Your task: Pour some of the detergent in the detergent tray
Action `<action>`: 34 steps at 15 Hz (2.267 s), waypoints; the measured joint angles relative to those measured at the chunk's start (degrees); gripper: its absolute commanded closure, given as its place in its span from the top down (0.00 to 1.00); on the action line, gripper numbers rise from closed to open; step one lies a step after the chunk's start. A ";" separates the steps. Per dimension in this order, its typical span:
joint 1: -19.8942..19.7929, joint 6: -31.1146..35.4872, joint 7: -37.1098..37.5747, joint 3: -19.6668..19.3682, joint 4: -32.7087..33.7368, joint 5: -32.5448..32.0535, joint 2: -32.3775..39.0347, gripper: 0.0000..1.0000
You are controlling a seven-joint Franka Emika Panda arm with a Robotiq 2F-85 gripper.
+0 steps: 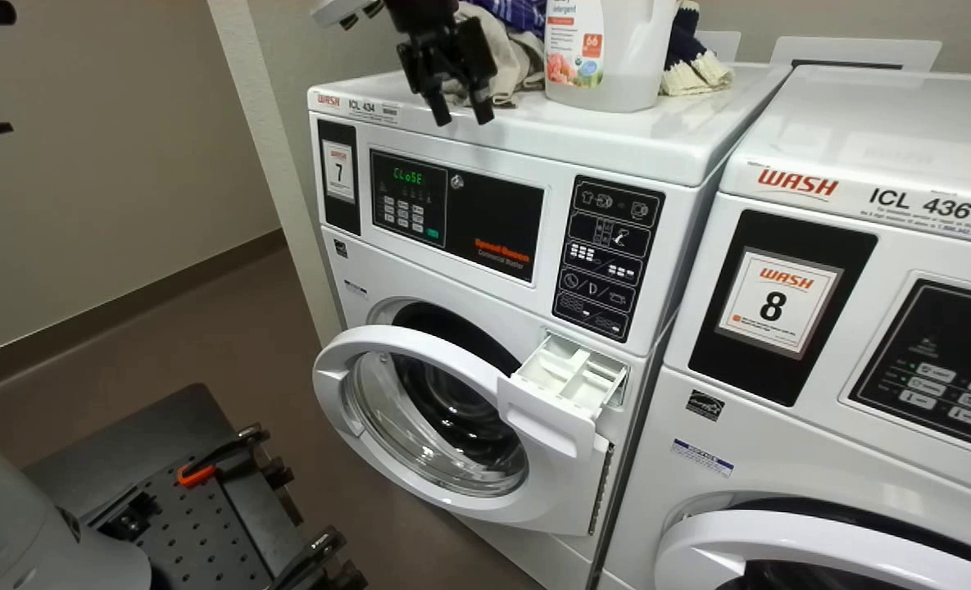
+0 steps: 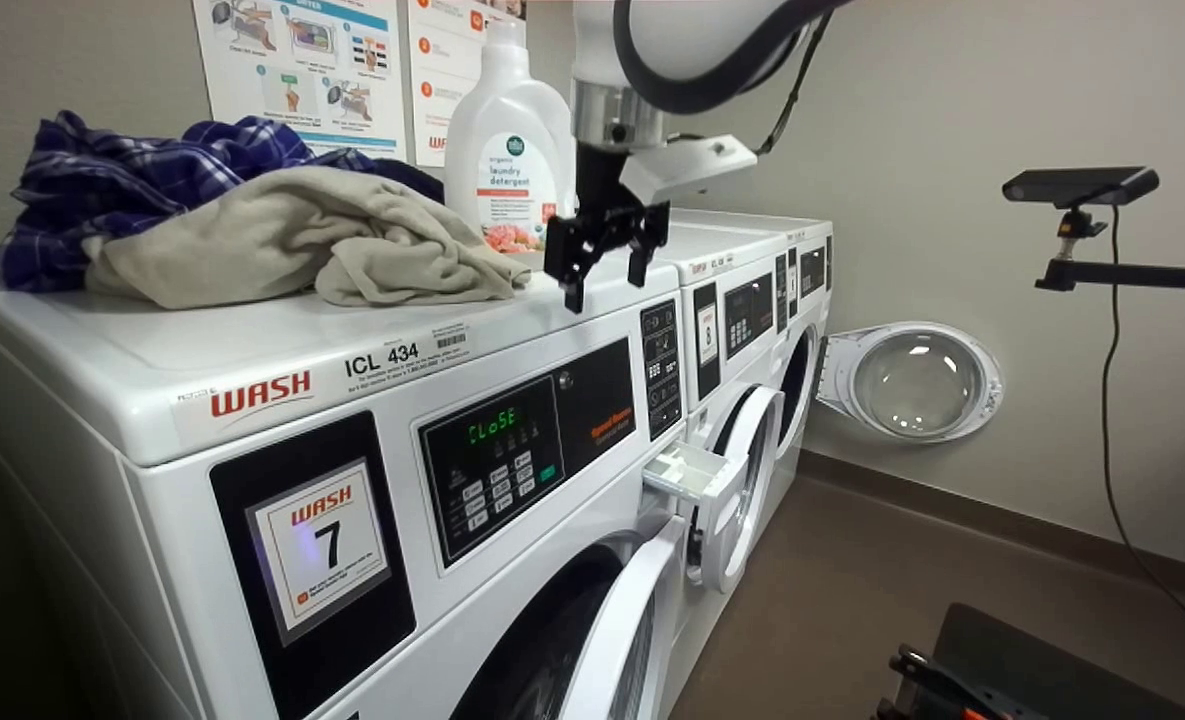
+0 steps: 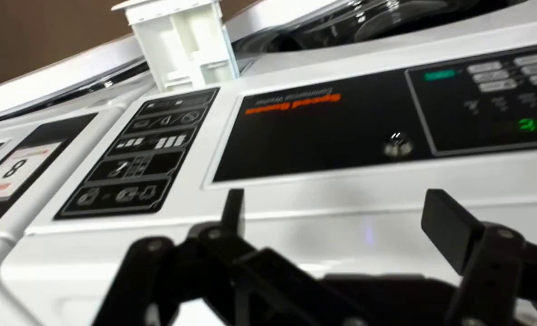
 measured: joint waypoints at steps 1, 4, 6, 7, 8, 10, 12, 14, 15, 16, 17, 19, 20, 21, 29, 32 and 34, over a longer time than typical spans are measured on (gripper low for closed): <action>-0.61 0.03 0.04 -0.45 1.98 -1.58 0.57 1.00; -2.00 0.22 0.13 -1.93 8.49 -5.89 3.74 1.00; -2.51 0.71 0.17 -3.19 12.86 -8.16 6.85 1.00; -2.74 1.08 0.17 -3.89 15.02 -8.94 8.64 1.00; -2.87 1.59 0.17 -4.66 17.21 -9.61 10.53 1.00; -2.96 2.79 0.17 -6.26 21.68 -10.23 14.51 1.00; -2.89 3.69 0.16 -7.52 26.07 -10.30 18.05 1.00; -2.80 3.80 0.16 -8.18 29.94 -10.30 20.59 1.00; -2.65 3.80 0.16 -8.40 31.72 -10.30 21.47 1.00; -2.47 3.80 0.14 -8.54 33.18 -10.30 22.08 1.00; -2.20 3.81 0.14 -8.69 34.49 -10.29 22.51 1.00; -1.64 3.80 0.13 -8.91 36.46 -10.29 22.88 1.00; -1.38 3.80 0.13 -9.00 37.18 -10.29 22.89 1.00; -1.17 3.80 0.13 -9.05 37.87 -10.29 22.89 1.00; -1.21 3.80 0.09 -10.89 41.92 -10.31 23.12 1.00; -2.06 3.80 -0.98 -11.15 43.05 -10.27 23.65 1.00; -2.78 3.99 -3.78 -11.15 43.61 -9.20 24.43 1.00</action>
